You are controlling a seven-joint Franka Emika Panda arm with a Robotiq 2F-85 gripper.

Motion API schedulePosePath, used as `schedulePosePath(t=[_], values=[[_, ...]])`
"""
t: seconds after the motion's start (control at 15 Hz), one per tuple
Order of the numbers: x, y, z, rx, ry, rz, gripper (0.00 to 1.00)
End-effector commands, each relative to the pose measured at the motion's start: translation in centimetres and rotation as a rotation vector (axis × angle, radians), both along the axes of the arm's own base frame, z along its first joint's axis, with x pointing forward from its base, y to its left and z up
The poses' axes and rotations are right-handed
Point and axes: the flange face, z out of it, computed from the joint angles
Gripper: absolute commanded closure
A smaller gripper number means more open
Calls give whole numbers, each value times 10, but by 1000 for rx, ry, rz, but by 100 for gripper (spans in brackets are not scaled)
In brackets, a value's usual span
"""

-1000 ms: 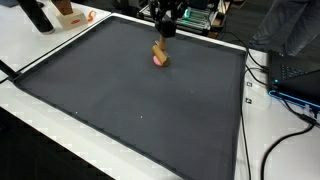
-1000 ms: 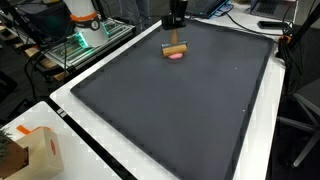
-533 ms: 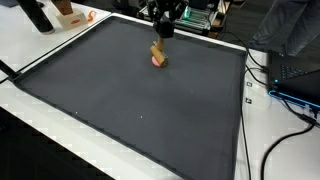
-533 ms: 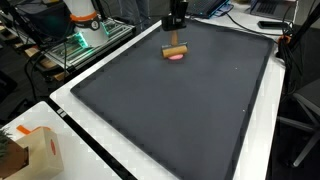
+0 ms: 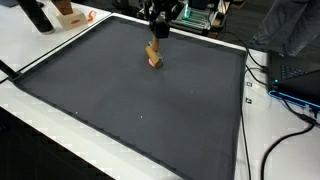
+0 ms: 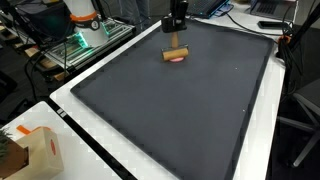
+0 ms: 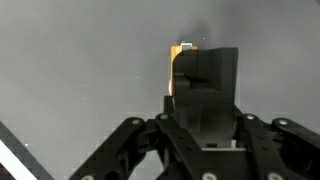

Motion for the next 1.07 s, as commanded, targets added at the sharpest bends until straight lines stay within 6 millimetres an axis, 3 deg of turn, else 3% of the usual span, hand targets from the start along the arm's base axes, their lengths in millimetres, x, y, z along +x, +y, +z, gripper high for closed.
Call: schedulePosePath(t=[0.0,0.33,1.0], values=[[5,-14,-26,-83,-26,-13,77],[8,-28,-33,-126,-20,-38,77],[-4,-20,-13,28,82,86,77]])
